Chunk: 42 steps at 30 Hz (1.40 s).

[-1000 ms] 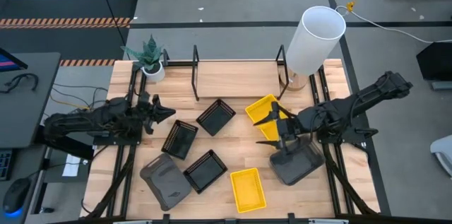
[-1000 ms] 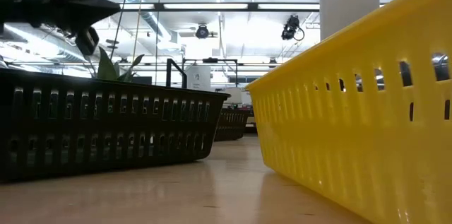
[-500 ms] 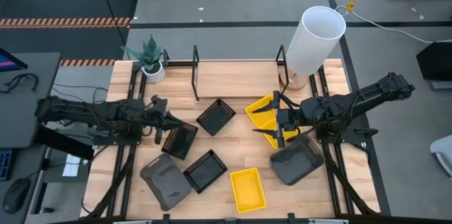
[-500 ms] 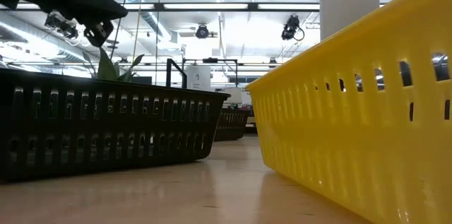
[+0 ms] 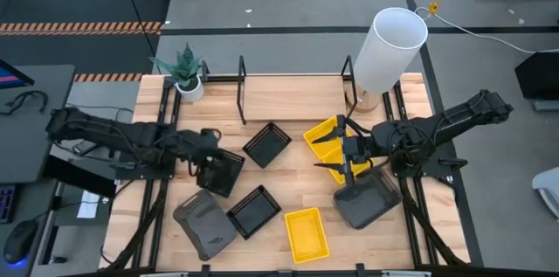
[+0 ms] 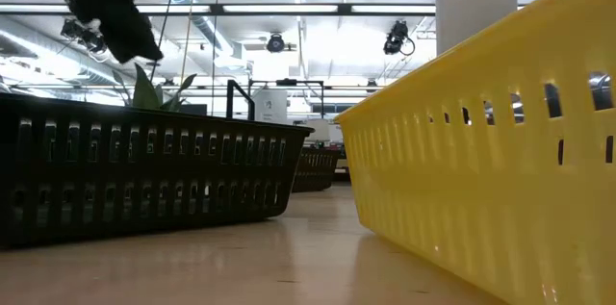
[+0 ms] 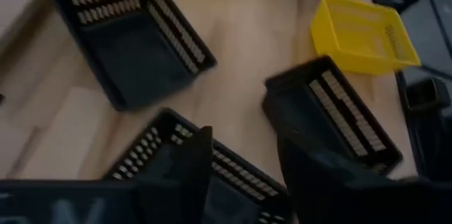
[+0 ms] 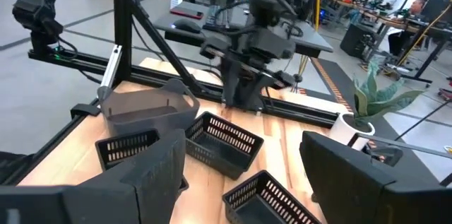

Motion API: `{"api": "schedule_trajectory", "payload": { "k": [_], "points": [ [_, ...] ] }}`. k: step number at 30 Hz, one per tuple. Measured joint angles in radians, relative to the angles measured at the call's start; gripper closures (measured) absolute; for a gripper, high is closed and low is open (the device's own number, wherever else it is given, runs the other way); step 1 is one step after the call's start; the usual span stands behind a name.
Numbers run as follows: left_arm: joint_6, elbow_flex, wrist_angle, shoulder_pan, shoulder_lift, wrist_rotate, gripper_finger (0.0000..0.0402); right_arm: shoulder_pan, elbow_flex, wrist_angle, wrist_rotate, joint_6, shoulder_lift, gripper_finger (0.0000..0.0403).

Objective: Stack baskets on shelf by color
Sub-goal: Stack the left black transparent bin on the stacked black transparent bins

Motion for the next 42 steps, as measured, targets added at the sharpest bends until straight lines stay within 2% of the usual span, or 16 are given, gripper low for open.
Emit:
{"api": "schedule_trajectory", "payload": {
  "k": [4, 10, 14, 18, 22, 29, 33, 38, 42],
  "points": [
    [-0.050, 0.066, -0.029, -0.089, 0.068, -0.037, 0.0230, 0.000, 0.000, -0.005, 0.000, 0.004, 0.000, 0.0119],
    [-0.139, 0.162, -0.043, -0.216, 0.207, -0.040, 0.0236, 0.000, 0.000, -0.004, 0.000, 0.016, 0.000, 0.0119],
    [-0.203, 0.259, -0.164, -0.293, 0.304, -0.018, 0.0246, 0.000, 0.000, -0.006, 0.000, 0.041, 0.000, 0.0119],
    [-0.332, 0.365, -0.258, -0.360, 0.386, 0.033, 0.0262, 0.000, 0.000, -0.007, 0.000, 0.047, 0.000, 0.0119],
    [-0.486, 0.426, -0.256, -0.436, 0.442, 0.059, 0.0275, 0.003, 0.000, -0.009, 0.000, 0.048, 0.000, 0.0119],
    [-0.741, 0.430, -0.239, -0.528, 0.510, 0.033, 0.0283, 0.037, 0.000, -0.007, -0.001, 0.050, 0.000, 0.0119],
    [-0.942, 0.430, -0.227, -0.537, 0.536, 0.035, 0.0283, 0.055, 0.000, -0.007, -0.001, 0.048, 0.000, 0.0119],
    [-1.104, 0.430, -0.217, -0.537, 0.558, 0.027, 0.0283, 0.077, 0.000, 0.000, -0.001, 0.065, 0.000, 0.0119],
    [-1.236, 0.430, -0.211, -0.553, 0.565, -0.030, 0.0283, 0.100, 0.000, 0.001, -0.001, 0.068, 0.000, 0.0119]
  ]
}}
